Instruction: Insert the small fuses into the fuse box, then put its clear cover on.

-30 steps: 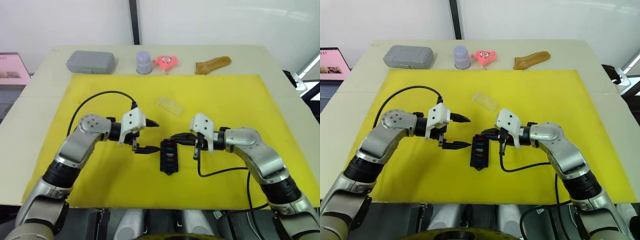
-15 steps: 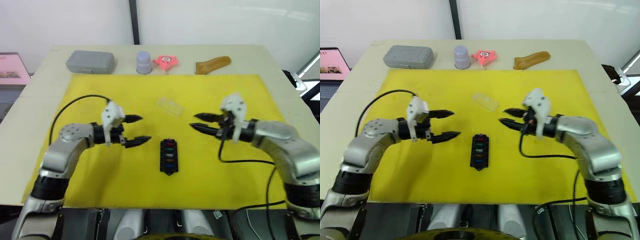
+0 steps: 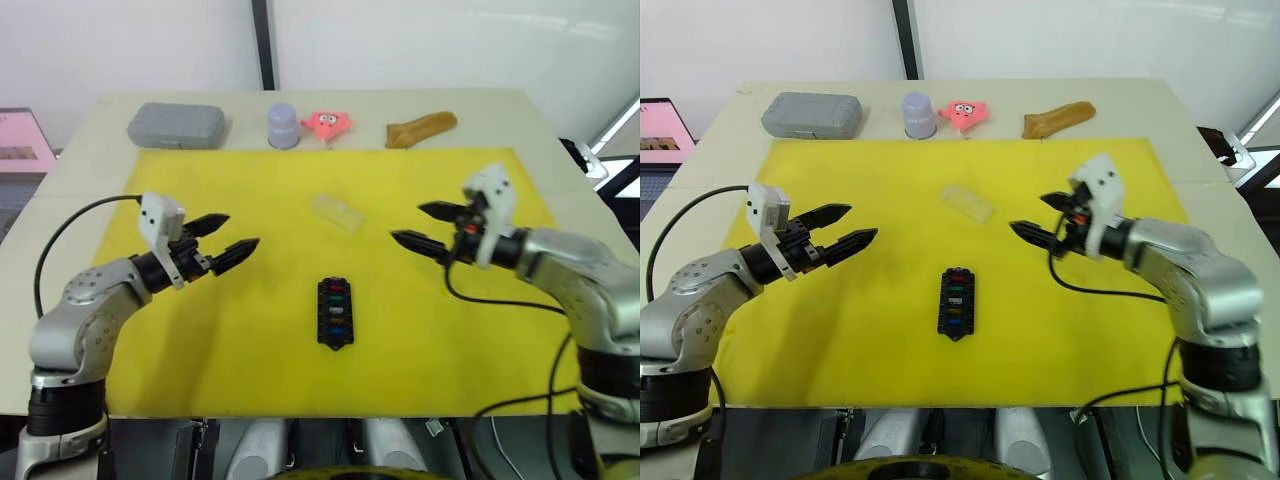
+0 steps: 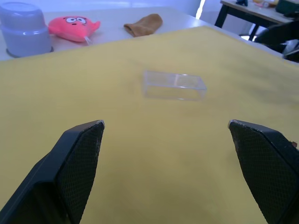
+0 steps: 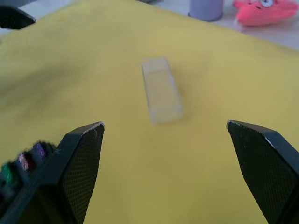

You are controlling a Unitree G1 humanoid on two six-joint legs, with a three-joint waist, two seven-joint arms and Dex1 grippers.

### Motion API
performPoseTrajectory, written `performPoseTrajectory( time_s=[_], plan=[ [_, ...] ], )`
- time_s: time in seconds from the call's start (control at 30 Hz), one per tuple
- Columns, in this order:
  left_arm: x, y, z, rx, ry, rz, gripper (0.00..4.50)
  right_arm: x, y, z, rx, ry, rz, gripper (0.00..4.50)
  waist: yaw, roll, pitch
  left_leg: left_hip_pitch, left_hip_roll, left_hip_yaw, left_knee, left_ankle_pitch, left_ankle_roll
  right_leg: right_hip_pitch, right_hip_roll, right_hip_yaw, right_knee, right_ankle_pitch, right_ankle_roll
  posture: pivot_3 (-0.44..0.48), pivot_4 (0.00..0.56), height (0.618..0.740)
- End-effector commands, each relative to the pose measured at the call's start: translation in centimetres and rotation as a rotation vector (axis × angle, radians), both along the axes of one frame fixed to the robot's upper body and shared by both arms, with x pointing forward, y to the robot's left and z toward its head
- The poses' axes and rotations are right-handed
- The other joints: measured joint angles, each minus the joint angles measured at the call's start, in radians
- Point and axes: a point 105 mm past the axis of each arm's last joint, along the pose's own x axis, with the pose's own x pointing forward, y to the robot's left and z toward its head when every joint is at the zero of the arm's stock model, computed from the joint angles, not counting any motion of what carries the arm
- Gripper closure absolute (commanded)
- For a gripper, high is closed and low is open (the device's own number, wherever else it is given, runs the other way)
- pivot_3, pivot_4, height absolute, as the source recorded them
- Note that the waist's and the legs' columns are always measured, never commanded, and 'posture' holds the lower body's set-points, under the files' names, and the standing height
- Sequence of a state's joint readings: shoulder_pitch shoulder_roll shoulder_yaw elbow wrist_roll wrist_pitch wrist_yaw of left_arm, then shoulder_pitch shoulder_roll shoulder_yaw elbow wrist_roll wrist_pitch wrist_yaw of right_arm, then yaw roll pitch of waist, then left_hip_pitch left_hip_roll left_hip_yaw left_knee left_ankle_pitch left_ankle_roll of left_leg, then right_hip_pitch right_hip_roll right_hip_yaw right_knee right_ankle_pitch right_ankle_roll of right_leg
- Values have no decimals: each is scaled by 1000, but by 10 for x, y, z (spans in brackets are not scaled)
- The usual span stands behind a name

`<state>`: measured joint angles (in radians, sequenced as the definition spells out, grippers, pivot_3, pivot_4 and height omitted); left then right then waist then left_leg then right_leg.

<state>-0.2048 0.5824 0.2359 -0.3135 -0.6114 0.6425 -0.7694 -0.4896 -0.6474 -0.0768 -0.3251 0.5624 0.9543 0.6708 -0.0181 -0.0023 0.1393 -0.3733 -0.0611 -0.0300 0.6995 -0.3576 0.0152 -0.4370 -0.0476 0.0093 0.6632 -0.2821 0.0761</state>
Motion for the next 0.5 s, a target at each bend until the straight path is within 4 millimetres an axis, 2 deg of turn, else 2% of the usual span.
performPoseTrajectory(
  time_s=[0.03, 0.2, 0.33, 0.5],
  plan=[
    [-8, -7, 7, 9, -46, -11, 0, 16, 25, -2, -35, -13, -3, 68, 1, 0, 0, 0, 0, 0, 0, 0, 0, 0, 0, 0, 0, 0, 0, 0, 150, 740],
    [-14, -10, 4, 13, -44, 6, 0, 39, 45, -13, -96, -21, -26, 68, 8, 0, 0, -1, 0, 0, 0, 0, 0, 0, 0, 0, 0, 0, 0, 0, 150, 740],
    [-15, -10, 2, 31, -42, 20, 0, 59, 57, -10, -118, -80, -64, 68, 2, 0, 0, -1, -1, 0, 0, 0, 0, 0, 0, 0, 0, 0, 0, 0, 150, 740],
    [-13, -13, 5, 32, -65, 6, 0, 68, 67, -17, -130, -68, -73, 68, -2, 0, 0, -1, -1, 0, 0, 0, 0, -1, 0, 0, 1, 0, 0, 0, 150, 740]
  ],
)
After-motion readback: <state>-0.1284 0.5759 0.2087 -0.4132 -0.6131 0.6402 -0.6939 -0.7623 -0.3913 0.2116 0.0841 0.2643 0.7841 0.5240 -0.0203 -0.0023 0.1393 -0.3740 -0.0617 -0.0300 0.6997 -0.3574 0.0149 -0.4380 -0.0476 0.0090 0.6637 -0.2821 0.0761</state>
